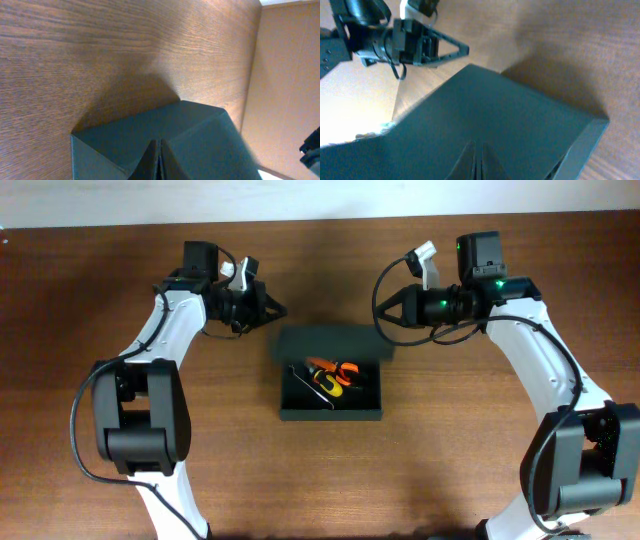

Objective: Pack container
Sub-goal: 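Press the lid down closed and lift both grippers away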

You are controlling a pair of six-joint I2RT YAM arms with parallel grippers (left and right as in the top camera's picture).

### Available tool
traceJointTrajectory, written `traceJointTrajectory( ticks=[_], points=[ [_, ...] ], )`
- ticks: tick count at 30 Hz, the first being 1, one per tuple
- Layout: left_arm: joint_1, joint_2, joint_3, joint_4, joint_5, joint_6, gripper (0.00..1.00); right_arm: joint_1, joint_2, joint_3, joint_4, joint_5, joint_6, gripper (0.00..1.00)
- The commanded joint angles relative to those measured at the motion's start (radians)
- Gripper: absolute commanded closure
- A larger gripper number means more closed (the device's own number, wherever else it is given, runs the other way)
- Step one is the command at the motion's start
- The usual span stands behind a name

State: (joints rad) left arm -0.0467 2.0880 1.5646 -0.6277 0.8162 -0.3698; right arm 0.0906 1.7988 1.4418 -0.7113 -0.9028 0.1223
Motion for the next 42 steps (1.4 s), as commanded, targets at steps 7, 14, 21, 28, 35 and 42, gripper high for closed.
traceJointTrajectory(
  ticks=[7,14,21,28,35,42],
  points=[
    [0.007,-0.064,0.017,-0.071,-0.112,0.035,0.98,0.013,-0.050,0.017,-0.132,0.116,-0.067,0.96],
    [0.006,-0.097,0.017,-0.150,-0.251,0.052,0.98,0.067,-0.087,0.017,-0.196,0.306,-0.066,0.96],
    [0.006,-0.161,0.017,-0.179,-0.309,0.071,0.98,0.106,-0.167,0.017,-0.244,0.424,-0.067,0.96],
    [0.006,-0.229,0.017,-0.210,-0.316,0.073,0.01,0.105,-0.233,0.017,-0.271,0.444,-0.066,0.01],
    [0.006,-0.301,0.017,-0.267,-0.316,0.072,0.01,0.105,-0.269,0.018,-0.318,0.442,-0.061,0.01],
    [0.006,-0.378,0.017,-0.370,-0.316,0.073,0.01,0.105,-0.285,0.017,-0.426,0.441,-0.074,0.01]
  ],
)
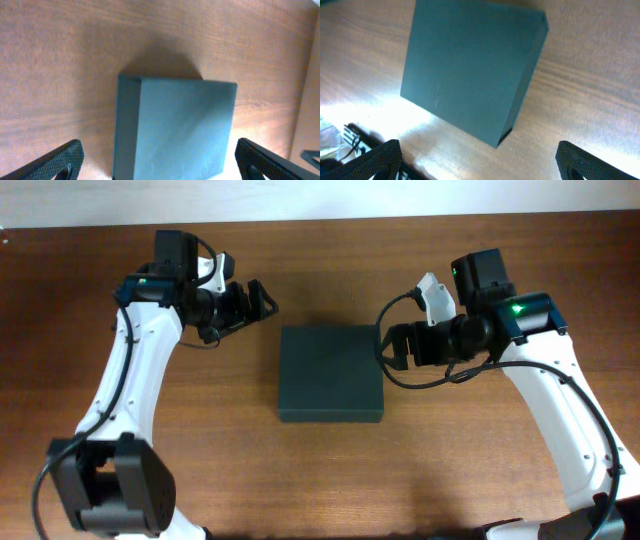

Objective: Pack container

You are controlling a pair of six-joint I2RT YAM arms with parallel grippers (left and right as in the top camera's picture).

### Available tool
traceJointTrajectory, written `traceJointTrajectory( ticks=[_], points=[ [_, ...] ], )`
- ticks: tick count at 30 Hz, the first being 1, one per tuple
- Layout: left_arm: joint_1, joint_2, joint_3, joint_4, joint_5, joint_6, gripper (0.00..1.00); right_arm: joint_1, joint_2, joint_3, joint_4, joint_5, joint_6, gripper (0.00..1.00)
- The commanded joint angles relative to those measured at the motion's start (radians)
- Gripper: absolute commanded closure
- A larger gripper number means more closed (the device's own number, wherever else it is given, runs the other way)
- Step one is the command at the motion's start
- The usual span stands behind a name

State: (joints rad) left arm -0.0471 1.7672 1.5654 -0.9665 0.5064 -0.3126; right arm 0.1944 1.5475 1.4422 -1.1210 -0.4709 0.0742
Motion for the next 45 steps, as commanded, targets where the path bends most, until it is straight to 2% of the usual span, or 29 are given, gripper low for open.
traceJointTrajectory(
  ticks=[1,5,11,15,24,29,37,45],
  points=[
    [0.006,-0.071,0.016,-0.047,-0.007,0.017,0.01,0.001,-0.042,0.017,-0.023,0.009,-0.049,0.01],
    [0.006,-0.125,0.016,-0.097,-0.011,0.077,0.01,0.001,-0.116,0.017,-0.033,0.013,-0.127,0.01],
    [0.006,-0.250,0.016,-0.214,-0.137,0.084,0.01,0.001,-0.308,0.017,-0.066,0.097,-0.172,0.01],
    [0.006,-0.376,0.016,-0.262,-0.164,0.121,0.01,0.001,-0.455,0.016,-0.105,0.149,-0.175,0.01],
    [0.006,-0.683,0.013,-0.368,-0.262,0.121,0.01,0.001,-0.772,0.016,-0.220,0.169,-0.175,0.01],
    [0.006,-0.865,-0.029,-0.405,-0.268,0.121,0.01,0.001,-0.919,0.016,-0.289,0.169,-0.175,0.01],
    [0.006,-1.118,-0.111,-0.426,-0.267,0.120,0.01,0.001,-1.101,0.016,-0.349,0.169,-0.175,0.01],
    [0.006,-1.247,-0.187,-0.459,-0.267,0.120,0.01,0.001,-1.191,0.016,-0.350,0.169,-0.175,0.01]
  ],
)
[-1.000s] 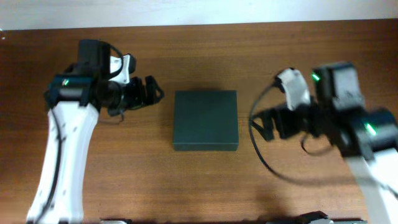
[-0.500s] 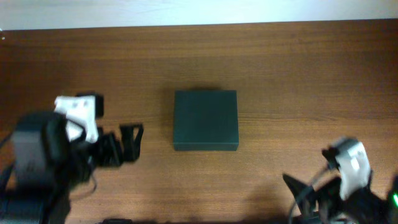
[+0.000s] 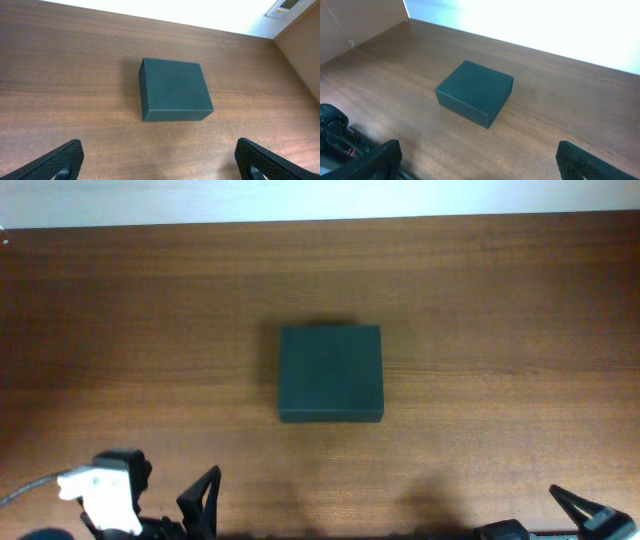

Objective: Pack container

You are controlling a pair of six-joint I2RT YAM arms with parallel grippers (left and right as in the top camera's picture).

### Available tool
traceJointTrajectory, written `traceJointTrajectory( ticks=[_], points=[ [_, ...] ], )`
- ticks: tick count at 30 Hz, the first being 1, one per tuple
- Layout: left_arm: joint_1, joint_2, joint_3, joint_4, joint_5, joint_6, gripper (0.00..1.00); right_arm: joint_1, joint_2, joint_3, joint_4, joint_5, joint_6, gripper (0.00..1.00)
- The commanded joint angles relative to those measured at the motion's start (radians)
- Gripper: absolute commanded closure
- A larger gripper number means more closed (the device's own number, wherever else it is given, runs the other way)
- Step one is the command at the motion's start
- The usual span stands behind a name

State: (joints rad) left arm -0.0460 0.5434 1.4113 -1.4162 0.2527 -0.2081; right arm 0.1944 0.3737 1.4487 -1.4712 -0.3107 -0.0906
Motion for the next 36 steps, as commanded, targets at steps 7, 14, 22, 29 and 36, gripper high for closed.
traceJointTrajectory(
  ticks=[7,14,22,29,36],
  points=[
    [0.005,-0.037,-0.074,-0.039,-0.006,0.015,0.01,0.001,-0.024,0.009,0.001,0.008,-0.006,0.01],
    [0.005,-0.037,-0.074,-0.040,-0.006,0.015,0.01,0.001,-0.024,0.009,0.000,0.009,-0.006,0.01],
    [0.005,-0.037,-0.074,-0.040,-0.006,0.016,0.01,0.001,-0.024,0.009,0.001,0.009,-0.006,0.01],
    [0.005,-0.037,-0.074,-0.039,-0.017,0.016,0.01,0.001,-0.024,0.009,0.001,0.009,-0.006,0.01],
    [0.005,-0.037,-0.093,0.050,-0.073,0.016,0.01,0.001,-0.024,0.009,0.001,0.009,-0.006,0.01]
  ],
)
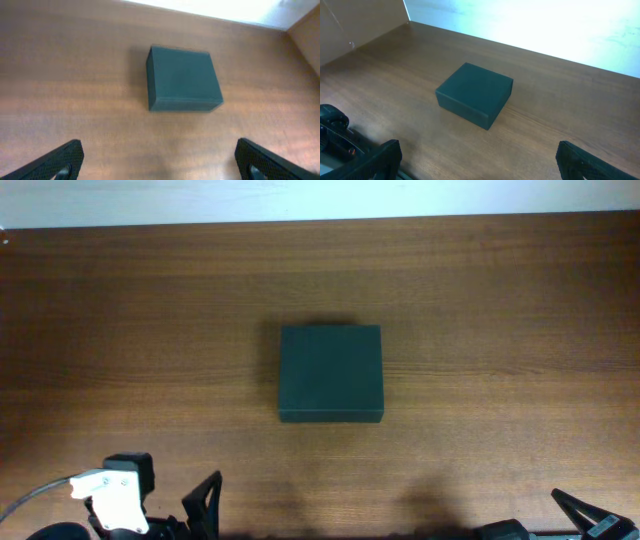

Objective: Pack container

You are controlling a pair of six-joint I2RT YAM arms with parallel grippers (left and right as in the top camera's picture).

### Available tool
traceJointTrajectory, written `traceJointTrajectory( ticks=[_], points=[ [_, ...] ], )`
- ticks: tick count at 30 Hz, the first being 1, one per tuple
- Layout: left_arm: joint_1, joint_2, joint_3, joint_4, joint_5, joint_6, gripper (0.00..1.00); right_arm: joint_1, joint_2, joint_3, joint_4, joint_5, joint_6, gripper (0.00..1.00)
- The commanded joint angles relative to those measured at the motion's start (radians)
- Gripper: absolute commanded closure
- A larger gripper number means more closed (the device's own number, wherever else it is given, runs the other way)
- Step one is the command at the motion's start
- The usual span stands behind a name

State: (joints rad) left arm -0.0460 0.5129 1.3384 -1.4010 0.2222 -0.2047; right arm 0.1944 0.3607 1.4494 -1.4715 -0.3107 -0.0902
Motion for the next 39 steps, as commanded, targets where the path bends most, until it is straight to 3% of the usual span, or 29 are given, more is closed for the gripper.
traceJointTrajectory(
  ticks=[1,9,18,32,39],
  points=[
    [0.005,-0.007,-0.035,0.070,-0.059,0.013,0.01,0.001,-0.011,0.008,0.001,0.009,-0.006,0.01],
    [0.005,-0.031,-0.237,0.303,-0.111,0.013,0.01,0.001,-0.011,0.008,0.001,0.009,-0.007,0.01],
    [0.011,-0.200,-0.627,0.551,-0.142,0.013,0.01,0.001,-0.011,0.008,0.001,0.009,-0.007,0.01],
    [0.082,-0.399,-1.010,0.647,-0.142,0.043,0.01,0.001,-0.011,0.008,0.001,0.009,-0.007,0.01],
    [0.082,-0.457,-1.084,0.662,-0.141,0.169,0.01,0.001,-0.011,0.008,0.001,0.009,-0.007,0.01]
  ],
)
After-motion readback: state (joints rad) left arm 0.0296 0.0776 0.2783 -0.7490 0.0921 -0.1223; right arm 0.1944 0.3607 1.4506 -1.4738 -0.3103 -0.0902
